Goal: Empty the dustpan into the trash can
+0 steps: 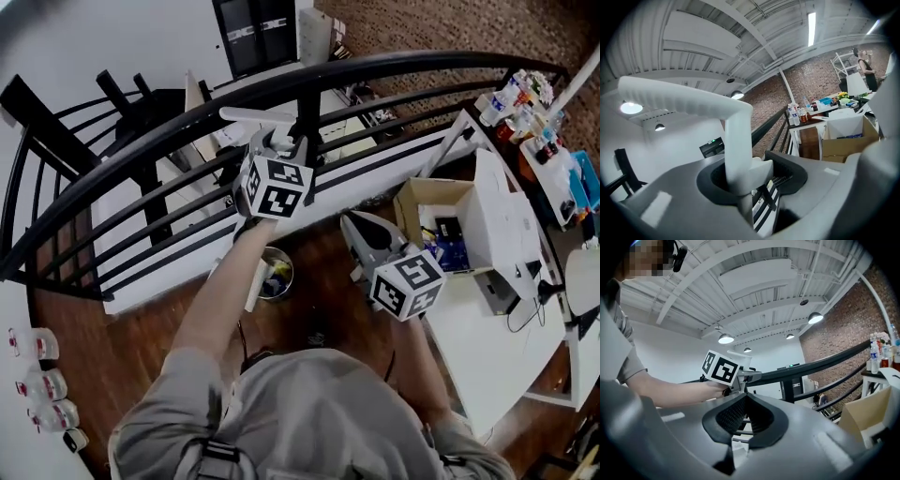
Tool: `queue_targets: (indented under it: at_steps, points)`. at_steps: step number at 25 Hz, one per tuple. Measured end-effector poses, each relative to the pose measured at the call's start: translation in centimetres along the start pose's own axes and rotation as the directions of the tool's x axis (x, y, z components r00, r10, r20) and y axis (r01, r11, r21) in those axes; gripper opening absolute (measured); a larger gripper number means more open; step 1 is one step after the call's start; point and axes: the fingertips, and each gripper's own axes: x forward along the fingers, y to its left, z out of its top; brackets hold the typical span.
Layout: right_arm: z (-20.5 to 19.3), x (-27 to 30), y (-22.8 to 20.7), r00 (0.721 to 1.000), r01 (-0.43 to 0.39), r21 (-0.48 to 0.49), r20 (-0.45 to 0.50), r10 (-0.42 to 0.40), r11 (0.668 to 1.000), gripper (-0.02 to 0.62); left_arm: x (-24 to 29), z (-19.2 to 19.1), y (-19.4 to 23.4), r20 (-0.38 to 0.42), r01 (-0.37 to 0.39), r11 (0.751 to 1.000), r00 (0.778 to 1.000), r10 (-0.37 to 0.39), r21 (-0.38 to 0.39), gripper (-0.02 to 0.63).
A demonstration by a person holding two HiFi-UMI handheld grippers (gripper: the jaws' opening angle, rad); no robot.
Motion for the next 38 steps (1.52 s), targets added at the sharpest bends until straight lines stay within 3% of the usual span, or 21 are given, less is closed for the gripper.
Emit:
queue_targets:
  at_steps: [9, 18, 30, 38]
  points:
    - [0.5, 4.8, 9.4, 0.992, -0.125, -0.040, -0.015, 0.125, 0.991, -0.002, -11.8, -3.1, 10.4, 0.040, -0.107, 0.986, 0.993, 0.113, -0.126, 0.184]
    - [-1.3, 7.9, 21.3, 0.970, -0.239, -0.078, -0.060, 0.235, 0.968, -0.002, -27.0, -8.2, 19.1, 0.051, -0.196, 0.933, 0.974, 0.221, -0.302, 0.184]
    - [-3.0, 9.5, 30.3, 0.956, -0.290, -0.085, -0.072, 0.284, 0.953, -0.002, -39.0, -11.5, 25.7, 0.068, -0.273, 0.873, 0.943, 0.326, -0.404, 0.184]
    - [-4.7, 11.1, 33.2, 0.944, -0.321, -0.085, -0.101, 0.313, 0.943, -0.002, -42.8, -18.1, 27.5, 0.000, -0.326, 0.825, 0.930, 0.368, -0.462, 0.184]
